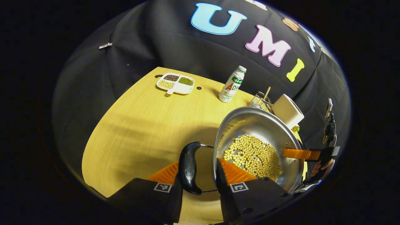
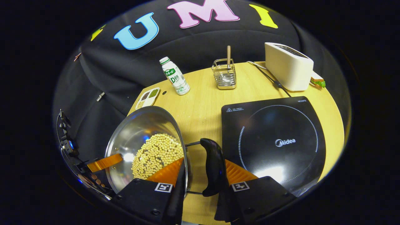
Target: First push the handle of the pot to place it horizontally, then grasp the pot with both hands and set it on the induction cooktop.
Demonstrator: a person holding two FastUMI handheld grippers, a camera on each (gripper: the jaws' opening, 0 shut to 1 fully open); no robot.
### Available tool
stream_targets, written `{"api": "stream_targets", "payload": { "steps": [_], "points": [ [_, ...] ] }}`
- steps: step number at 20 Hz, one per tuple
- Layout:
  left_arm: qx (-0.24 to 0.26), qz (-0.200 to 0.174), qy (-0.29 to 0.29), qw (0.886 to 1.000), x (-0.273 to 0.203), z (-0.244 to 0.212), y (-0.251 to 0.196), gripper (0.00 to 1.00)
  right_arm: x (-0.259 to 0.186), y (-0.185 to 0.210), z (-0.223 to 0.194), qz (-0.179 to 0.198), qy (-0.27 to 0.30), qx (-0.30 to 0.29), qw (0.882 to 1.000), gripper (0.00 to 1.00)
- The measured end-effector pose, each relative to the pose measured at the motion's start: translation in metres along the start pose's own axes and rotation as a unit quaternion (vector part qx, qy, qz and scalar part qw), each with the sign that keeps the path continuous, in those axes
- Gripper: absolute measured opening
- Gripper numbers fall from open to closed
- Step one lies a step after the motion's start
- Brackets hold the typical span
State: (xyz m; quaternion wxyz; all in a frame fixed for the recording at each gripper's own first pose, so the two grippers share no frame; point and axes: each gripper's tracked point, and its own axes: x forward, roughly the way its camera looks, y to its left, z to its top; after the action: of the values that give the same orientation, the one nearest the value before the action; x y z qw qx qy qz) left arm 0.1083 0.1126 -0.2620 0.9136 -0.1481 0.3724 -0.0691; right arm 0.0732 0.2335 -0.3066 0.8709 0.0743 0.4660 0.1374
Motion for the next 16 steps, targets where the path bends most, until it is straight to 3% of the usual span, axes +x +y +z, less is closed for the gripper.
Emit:
{"api": "stream_targets", "payload": {
  "steps": [7, 10, 11, 12, 16],
  "points": [
    [0.01, -0.002, 0.001, 1.0, -0.018, -0.004, -0.064, 0.53, -0.053, -0.044, 0.008, 0.007, -0.007, 0.006, 1.0, 0.53],
    [0.027, -0.008, 0.002, 1.0, -0.01, -0.004, -0.096, 0.53, -0.065, -0.073, 0.013, 0.001, -0.011, 0.018, 1.0, 0.53],
    [0.031, -0.011, 0.004, 0.999, -0.006, -0.004, -0.106, 0.53, -0.068, -0.083, 0.016, -0.003, -0.013, 0.023, 1.0, 0.48],
    [0.035, -0.014, 0.005, 0.999, -0.002, -0.003, -0.115, 0.53, -0.073, -0.093, 0.017, -0.006, -0.015, 0.028, 0.999, 0.53],
    [0.049, -0.027, 0.01, 0.998, 0.017, -0.003, -0.153, 0.53, -0.079, -0.13, 0.029, -0.019, -0.025, 0.041, 0.999, 0.53]
  ]
}}
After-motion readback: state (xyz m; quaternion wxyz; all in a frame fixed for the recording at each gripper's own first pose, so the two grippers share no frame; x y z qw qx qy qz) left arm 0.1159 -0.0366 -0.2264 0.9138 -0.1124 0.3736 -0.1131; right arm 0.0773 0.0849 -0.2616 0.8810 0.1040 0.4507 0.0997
